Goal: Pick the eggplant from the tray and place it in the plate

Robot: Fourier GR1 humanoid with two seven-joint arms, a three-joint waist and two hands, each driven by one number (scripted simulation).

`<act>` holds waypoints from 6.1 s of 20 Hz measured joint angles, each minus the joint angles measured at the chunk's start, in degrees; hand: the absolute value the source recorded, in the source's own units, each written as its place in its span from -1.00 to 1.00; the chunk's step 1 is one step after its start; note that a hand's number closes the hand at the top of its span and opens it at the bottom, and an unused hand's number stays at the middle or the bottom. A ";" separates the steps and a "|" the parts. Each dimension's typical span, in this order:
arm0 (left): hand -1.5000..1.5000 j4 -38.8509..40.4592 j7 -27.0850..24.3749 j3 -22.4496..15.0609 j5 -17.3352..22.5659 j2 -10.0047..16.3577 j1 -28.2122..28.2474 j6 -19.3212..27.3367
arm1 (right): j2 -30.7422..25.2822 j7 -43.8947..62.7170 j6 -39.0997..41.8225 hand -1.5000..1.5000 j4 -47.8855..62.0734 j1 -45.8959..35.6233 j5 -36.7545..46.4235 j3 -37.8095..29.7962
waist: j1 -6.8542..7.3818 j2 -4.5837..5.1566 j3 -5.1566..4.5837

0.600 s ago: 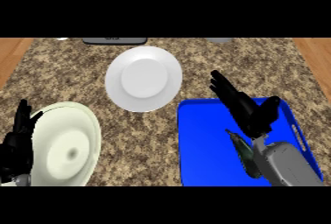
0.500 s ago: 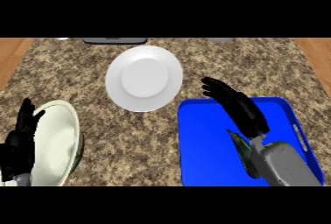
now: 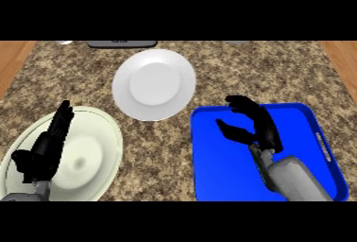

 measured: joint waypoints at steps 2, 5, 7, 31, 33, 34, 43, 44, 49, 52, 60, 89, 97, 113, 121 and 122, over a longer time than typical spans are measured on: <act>0.00 0.99 -1.33 -0.21 0.20 -0.27 -0.13 -1.69 | 1.43 -2.62 -4.41 -1.00 -0.43 2.94 3.33 1.04 | 0.08 -0.04 0.24; 0.00 2.04 -2.18 0.03 0.16 -0.63 -0.49 -3.26 | 2.51 -2.98 -9.41 -1.00 -4.19 7.25 8.48 3.61 | 0.22 -0.14 0.45; 0.00 3.01 -2.54 0.79 0.75 -0.15 -0.59 -4.67 | 1.06 -1.12 -11.65 -1.00 -7.44 9.99 12.39 5.32 | 0.14 -0.21 0.50; 0.00 3.97 -0.52 2.37 -0.36 -1.13 -2.66 -7.47 | -18.81 44.97 20.38 -1.00 -29.35 9.84 18.35 6.48 | 1.04 -0.03 0.47; 0.00 3.73 -0.23 2.48 -0.56 -1.36 -2.75 -7.69 | -18.31 45.87 22.20 -1.00 -27.79 8.21 17.61 5.71 | 1.15 -0.01 0.46; 0.00 3.36 -0.26 2.40 -0.91 -1.67 -2.57 -7.55 | -18.16 46.00 22.71 -1.00 -27.58 8.39 17.70 5.65 | 1.12 -0.02 0.46; 0.00 2.20 -0.63 3.32 -2.16 -2.89 -1.67 -7.93 | -17.44 45.94 27.84 -1.00 -22.64 8.78 17.63 5.94 | 1.10 0.00 0.42; 0.00 3.15 -0.77 3.72 -2.10 -2.93 -2.08 -8.28 | -17.31 45.38 28.42 -1.00 -21.53 8.71 17.55 5.56 | 1.09 0.00 0.46; 0.00 2.23 -0.13 4.24 -3.14 -3.56 -1.63 -8.38 | -14.51 44.40 29.34 -1.00 -17.97 9.10 20.35 5.85 | 1.11 -0.02 0.48; 0.00 3.05 -1.05 4.93 -3.20 -3.69 -1.57 -9.50 | -14.39 43.42 30.05 -1.00 -15.88 9.94 22.29 5.72 | 1.01 -0.03 0.49; 0.00 3.73 0.56 7.09 -3.70 -3.66 -2.75 -11.78 | -11.31 38.70 32.68 1.00 -9.57 10.51 25.23 2.97 | 0.98 -0.17 0.24; 0.00 2.83 1.30 8.36 -6.72 -6.80 -2.32 -12.08 | -4.83 23.16 11.49 1.00 -15.69 6.88 51.75 0.94 | 0.68 -0.18 0.43; 0.00 3.23 0.73 9.23 -7.16 -6.69 -2.07 -12.78 | -3.70 27.64 11.74 1.00 -29.10 5.37 60.88 1.67 | 0.67 -0.16 0.47; 0.00 3.37 0.23 9.31 -9.51 -9.10 -3.21 -12.73 | 12.96 26.06 15.87 1.00 -9.99 -19.01 63.65 -2.52 | 1.68 0.11 0.54; 0.00 3.75 0.34 9.20 -10.01 -9.16 -4.34 -13.62 | 15.43 24.20 5.90 1.00 12.00 -32.58 55.37 -1.90 | 3.03 0.48 0.52; 0.00 3.83 0.43 8.93 -10.26 -9.57 -4.59 -13.34 | 15.52 23.86 3.74 1.00 14.73 -33.47 54.36 -0.77 | 3.24 0.52 0.54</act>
